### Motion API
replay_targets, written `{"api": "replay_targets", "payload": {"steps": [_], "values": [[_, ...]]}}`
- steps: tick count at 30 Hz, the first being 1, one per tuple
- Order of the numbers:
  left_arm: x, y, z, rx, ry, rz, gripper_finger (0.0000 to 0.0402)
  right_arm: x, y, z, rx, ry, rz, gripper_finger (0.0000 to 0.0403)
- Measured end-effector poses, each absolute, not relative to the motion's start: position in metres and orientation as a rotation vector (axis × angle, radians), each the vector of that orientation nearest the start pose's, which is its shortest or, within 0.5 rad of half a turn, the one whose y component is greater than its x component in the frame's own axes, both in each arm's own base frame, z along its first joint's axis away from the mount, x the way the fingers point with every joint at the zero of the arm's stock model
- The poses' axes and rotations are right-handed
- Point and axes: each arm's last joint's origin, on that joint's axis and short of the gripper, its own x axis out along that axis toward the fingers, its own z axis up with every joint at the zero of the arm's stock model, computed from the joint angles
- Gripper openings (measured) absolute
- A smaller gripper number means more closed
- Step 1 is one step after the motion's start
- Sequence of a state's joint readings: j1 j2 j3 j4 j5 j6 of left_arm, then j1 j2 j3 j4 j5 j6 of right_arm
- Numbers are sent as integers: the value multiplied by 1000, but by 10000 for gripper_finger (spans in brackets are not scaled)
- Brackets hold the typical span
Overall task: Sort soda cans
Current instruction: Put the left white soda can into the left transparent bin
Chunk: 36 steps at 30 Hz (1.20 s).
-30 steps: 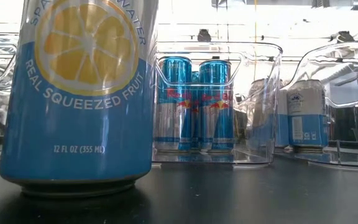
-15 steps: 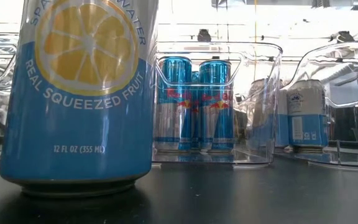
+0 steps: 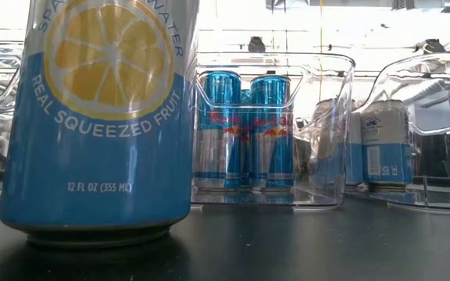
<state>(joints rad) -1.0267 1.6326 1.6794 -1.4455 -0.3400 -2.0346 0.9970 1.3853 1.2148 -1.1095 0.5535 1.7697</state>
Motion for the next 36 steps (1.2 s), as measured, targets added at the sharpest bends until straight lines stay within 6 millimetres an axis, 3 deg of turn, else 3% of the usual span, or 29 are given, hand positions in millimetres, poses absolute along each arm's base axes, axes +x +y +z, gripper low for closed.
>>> {"api": "replay_targets", "payload": {"steps": [8,16,21,36], "values": [[165,-240,342,-835,1060,704,364,149,201,292,697,845,-457,359],[170,-250,343,-899,1076,597,364,149,200,293,687,806,-463,359],[170,-249,341,-916,1076,637,364,150,199,294,674,743,-472,359],[177,-268,305,-782,1251,785,364,152,199,295,675,711,-474,359]]}}
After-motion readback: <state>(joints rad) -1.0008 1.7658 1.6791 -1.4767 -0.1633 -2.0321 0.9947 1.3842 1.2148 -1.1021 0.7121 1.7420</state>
